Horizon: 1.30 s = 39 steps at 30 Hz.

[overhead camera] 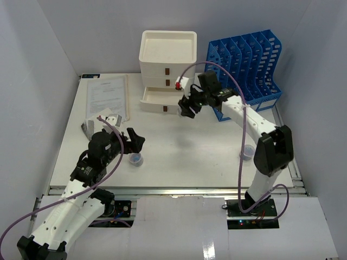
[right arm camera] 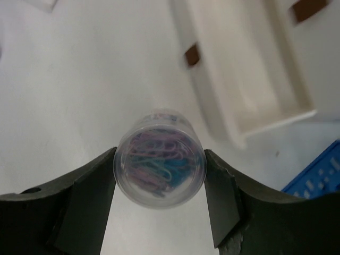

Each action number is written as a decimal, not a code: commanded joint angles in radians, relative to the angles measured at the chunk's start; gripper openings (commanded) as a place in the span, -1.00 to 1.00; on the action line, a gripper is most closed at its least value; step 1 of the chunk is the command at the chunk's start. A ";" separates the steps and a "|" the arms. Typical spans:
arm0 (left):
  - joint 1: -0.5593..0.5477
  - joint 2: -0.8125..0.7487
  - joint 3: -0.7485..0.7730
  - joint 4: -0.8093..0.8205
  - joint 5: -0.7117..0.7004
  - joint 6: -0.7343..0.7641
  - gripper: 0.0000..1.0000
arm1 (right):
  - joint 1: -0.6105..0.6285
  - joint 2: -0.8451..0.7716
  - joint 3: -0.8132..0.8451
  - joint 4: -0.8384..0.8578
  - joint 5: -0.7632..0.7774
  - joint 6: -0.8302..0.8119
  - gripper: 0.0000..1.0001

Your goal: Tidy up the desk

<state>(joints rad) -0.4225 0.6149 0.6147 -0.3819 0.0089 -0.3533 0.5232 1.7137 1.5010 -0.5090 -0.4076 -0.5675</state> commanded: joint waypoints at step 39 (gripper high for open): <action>0.003 0.510 0.179 -0.417 -0.104 -0.548 0.96 | -0.086 -0.260 -0.366 0.298 -0.151 0.107 0.80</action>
<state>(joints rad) -0.4206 1.0653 0.7398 -0.7958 -0.1222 -0.9427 0.4749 1.5668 1.2930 -0.1970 -0.4222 -0.4075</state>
